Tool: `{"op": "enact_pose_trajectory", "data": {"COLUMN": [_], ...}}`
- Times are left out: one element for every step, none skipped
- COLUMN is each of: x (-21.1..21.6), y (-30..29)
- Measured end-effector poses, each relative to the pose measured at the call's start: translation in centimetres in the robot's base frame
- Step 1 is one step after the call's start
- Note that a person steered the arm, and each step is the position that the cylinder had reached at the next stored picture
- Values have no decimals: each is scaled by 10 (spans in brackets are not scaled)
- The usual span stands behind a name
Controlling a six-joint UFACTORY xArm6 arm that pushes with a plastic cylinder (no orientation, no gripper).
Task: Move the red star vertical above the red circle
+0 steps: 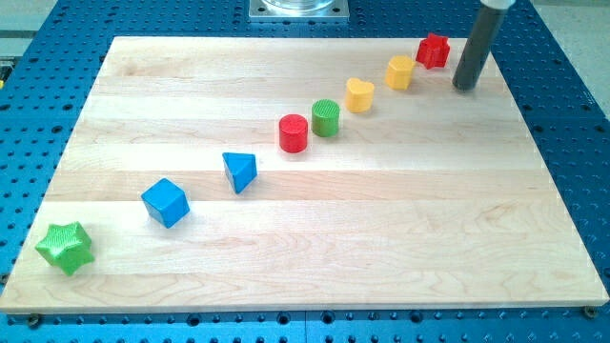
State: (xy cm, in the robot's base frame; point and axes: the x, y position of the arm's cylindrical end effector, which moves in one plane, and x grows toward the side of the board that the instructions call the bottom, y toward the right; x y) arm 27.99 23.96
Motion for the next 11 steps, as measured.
{"op": "enact_pose_trajectory", "data": {"x": [-16,-16,-12,-6,-6,-15,-36,-44,-44,-49,-82], "y": [0,-1,-33,-60,-58,-8,12,-56,-146,-88,-110]}}
